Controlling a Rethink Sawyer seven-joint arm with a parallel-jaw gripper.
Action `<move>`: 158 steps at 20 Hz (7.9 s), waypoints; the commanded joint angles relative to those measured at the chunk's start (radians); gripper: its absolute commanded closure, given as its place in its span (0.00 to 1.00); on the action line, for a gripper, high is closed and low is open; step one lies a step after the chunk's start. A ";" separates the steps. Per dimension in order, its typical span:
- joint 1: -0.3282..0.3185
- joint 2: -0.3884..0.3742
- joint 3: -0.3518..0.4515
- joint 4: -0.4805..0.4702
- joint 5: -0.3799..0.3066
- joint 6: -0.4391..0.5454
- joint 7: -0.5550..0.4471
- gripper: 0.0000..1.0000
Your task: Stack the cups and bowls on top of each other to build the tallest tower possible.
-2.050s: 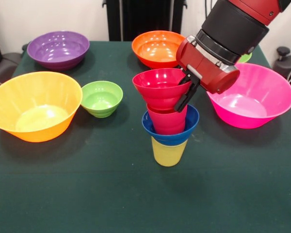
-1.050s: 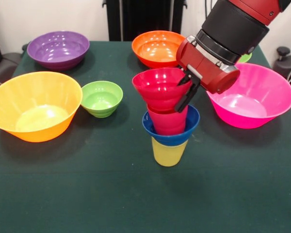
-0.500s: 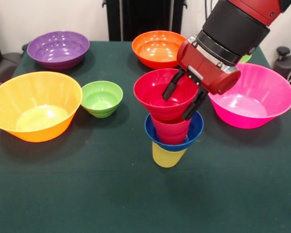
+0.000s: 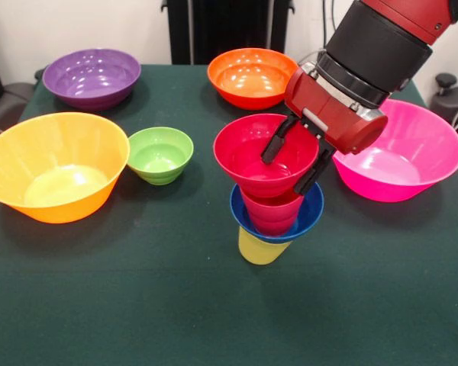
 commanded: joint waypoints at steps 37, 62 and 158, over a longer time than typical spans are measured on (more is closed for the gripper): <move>-0.032 -0.003 0.173 0.039 0.012 -0.035 0.128 0.00; -0.103 -0.084 0.037 -0.179 0.002 0.258 0.126 0.00; 0.177 -0.366 0.062 0.430 -0.111 -0.045 0.249 0.00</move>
